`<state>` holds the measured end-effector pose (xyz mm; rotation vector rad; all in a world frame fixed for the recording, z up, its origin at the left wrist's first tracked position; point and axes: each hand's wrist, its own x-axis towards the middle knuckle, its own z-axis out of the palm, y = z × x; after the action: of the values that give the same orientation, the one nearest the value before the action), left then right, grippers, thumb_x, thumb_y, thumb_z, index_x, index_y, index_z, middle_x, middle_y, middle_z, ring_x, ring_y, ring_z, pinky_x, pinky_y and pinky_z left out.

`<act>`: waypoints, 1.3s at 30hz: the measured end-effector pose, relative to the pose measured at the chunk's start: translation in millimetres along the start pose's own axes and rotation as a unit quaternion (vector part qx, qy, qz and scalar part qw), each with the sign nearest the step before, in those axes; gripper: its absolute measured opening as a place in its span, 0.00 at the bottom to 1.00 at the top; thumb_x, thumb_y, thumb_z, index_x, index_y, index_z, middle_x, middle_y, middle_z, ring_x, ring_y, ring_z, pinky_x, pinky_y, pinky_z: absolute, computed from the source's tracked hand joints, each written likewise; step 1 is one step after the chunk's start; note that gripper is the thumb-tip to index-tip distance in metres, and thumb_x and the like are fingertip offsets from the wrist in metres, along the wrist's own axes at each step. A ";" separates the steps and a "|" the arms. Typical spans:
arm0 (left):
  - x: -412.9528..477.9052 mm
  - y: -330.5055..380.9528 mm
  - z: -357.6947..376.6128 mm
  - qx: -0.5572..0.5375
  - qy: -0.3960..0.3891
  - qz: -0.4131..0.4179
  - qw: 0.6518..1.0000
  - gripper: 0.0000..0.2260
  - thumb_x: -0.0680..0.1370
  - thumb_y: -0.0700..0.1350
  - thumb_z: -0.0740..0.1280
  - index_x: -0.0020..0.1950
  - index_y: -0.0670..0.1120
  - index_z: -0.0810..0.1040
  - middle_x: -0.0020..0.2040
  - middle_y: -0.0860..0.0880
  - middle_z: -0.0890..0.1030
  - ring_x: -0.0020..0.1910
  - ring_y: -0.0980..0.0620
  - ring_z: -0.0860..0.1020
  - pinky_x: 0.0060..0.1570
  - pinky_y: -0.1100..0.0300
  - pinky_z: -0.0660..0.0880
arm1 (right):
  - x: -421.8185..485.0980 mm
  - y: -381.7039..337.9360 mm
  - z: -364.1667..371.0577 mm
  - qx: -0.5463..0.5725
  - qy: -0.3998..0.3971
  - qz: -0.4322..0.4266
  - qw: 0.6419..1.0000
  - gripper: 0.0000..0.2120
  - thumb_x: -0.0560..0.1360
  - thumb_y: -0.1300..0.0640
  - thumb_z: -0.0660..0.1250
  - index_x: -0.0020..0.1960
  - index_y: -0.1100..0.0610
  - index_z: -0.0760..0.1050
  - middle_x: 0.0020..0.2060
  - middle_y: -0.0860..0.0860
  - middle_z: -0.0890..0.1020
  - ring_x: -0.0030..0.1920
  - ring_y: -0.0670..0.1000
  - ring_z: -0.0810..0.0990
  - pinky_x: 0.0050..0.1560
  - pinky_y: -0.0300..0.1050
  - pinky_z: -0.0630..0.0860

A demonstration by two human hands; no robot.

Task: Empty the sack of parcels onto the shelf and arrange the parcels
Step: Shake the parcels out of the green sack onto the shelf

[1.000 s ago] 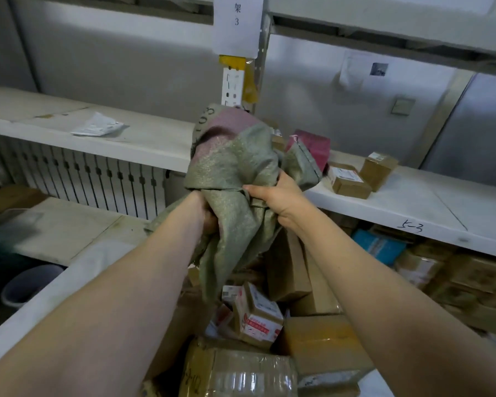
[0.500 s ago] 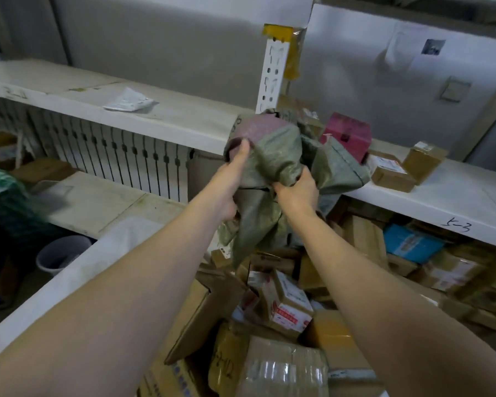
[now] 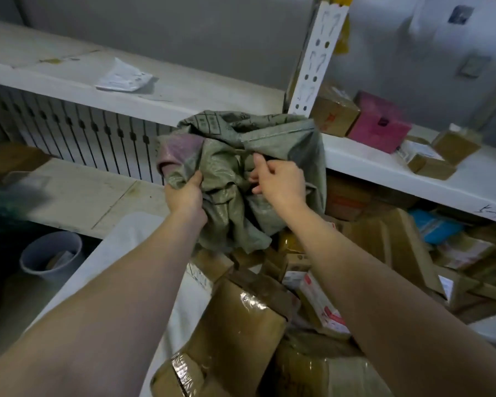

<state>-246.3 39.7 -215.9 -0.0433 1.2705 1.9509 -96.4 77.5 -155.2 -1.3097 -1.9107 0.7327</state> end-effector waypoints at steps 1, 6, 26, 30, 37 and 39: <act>9.2 1.1 -6.2 0.004 0.000 0.013 1.000 0.22 0.71 0.43 0.75 0.64 0.46 0.75 0.56 0.45 0.82 0.53 0.43 0.81 0.54 0.43 0.79 | 0.2 0.2 4.9 -0.027 0.079 -0.020 0.996 0.18 0.80 0.43 0.60 0.37 0.51 0.78 0.32 0.46 0.81 0.33 0.47 0.81 0.38 0.45 0.78; 34.0 8.7 -32.0 0.041 -0.009 0.026 0.999 0.17 0.74 0.40 0.73 0.61 0.48 0.73 0.54 0.47 0.80 0.53 0.46 0.80 0.57 0.47 0.78 | 2.8 5.1 36.6 -0.140 0.251 -0.021 0.957 0.15 0.74 0.45 0.69 0.48 0.55 0.69 0.50 0.51 0.74 0.51 0.53 0.73 0.49 0.48 0.73; 105.2 28.5 -107.9 0.027 -0.094 -0.241 0.966 0.27 0.77 0.65 0.61 0.62 0.44 0.80 0.57 0.40 0.83 0.57 0.38 0.80 0.55 0.43 0.78 | 43.1 7.2 164.6 0.246 -0.365 0.307 0.844 0.40 0.68 0.32 0.68 0.72 0.53 0.69 0.63 0.54 0.80 0.62 0.56 0.80 0.65 0.59 0.74; 133.9 27.3 -127.4 0.169 0.007 -0.177 0.970 0.21 0.79 0.51 0.65 0.69 0.42 0.73 0.64 0.42 0.79 0.51 0.46 0.80 0.48 0.54 0.76 | 43.5 6.0 192.5 0.180 -0.337 0.275 0.883 0.35 0.74 0.44 0.70 0.75 0.58 0.63 0.65 0.53 0.77 0.61 0.55 0.79 0.62 0.55 0.77; 155.3 17.0 -150.8 0.271 0.131 -0.092 0.949 0.26 0.73 0.69 0.60 0.54 0.48 0.75 0.56 0.46 0.79 0.51 0.45 0.75 0.56 0.55 0.73 | 45.5 15.8 248.4 -0.004 -0.328 0.186 0.926 0.27 0.79 0.45 0.64 0.71 0.60 0.68 0.65 0.56 0.76 0.64 0.58 0.75 0.66 0.51 0.73; 175.9 9.3 -155.1 0.218 0.100 -0.140 0.961 0.44 0.59 0.81 0.54 0.59 0.51 0.79 0.58 0.46 0.81 0.54 0.44 0.78 0.62 0.46 0.73 | 48.7 15.1 260.4 0.003 -0.336 0.211 0.918 0.27 0.80 0.46 0.62 0.73 0.62 0.66 0.66 0.56 0.74 0.65 0.59 0.74 0.66 0.50 0.73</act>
<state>-430.3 20.3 -360.3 -0.1914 1.7045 1.4223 -308.3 111.7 -311.3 -1.6294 -2.1361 1.5721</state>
